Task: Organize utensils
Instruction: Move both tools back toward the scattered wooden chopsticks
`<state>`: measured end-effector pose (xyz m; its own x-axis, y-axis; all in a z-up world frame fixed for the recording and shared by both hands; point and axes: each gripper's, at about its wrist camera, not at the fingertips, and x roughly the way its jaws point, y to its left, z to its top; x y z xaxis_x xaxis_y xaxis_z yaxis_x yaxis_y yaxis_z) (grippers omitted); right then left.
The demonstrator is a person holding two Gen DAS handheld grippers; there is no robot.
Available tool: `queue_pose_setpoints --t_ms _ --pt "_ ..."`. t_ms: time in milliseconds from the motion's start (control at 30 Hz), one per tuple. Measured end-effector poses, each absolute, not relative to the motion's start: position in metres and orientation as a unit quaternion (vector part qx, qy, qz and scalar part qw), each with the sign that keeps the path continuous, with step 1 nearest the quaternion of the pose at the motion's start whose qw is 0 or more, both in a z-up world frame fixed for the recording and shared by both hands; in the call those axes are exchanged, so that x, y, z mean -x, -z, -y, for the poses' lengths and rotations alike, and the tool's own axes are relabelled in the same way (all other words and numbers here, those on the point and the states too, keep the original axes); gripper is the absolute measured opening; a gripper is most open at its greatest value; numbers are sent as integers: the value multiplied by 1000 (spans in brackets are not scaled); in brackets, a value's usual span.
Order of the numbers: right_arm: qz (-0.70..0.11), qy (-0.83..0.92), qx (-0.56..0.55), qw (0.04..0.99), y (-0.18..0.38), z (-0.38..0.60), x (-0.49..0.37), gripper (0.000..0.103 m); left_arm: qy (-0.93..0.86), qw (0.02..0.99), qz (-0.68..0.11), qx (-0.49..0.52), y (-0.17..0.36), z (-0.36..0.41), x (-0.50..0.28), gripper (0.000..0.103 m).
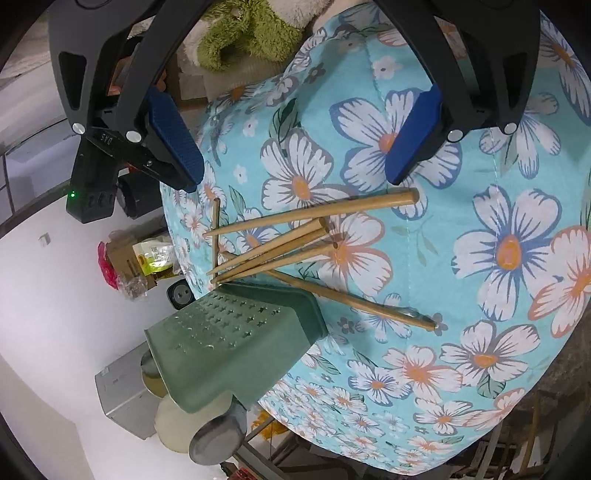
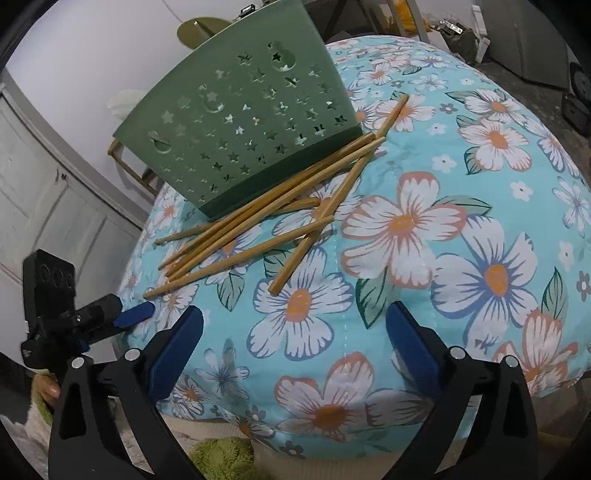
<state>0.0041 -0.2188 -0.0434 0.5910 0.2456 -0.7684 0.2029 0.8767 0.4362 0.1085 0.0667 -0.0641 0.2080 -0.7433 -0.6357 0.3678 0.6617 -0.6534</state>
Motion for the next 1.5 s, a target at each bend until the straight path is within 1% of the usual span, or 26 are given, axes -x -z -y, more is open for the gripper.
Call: queue_pose_setpoints --t_ms 233,467,700,833,967,1067,1200,1400,1467,1500 --pt "-450 6 -227 864 44 210 -4 97 361 754 -512 198 65 -68 -110 95" --pt "-462 24 -176 869 45 196 -7 97 359 754 -511 206 66 -70 -110 95" --pt "-447 6 -193 873 45 203 -1 97 363 750 -510 214 66 -72 -111 95" --pt "-455 6 -174 874 45 198 -2 97 367 751 -508 208 66 -72 -110 95" --pt "-451 7 -165 877 46 197 -1 97 368 757 -507 185 64 -68 -108 95" --pt "-443 -5 -183 878 45 202 2 97 367 768 -502 157 59 -63 -103 95" --pt "-439 -21 -219 871 45 212 4 97 369 794 -471 104 47 -56 -94 95" --pt "-437 -32 -264 859 40 225 5 96 408 824 -393 0 19 -28 -72 95" --pt "-429 -28 -270 862 36 230 8 92 421 827 -370 -37 13 -14 -66 92" --pt "-422 -22 -271 865 33 234 10 88 427 827 -363 -47 11 -9 -64 90"
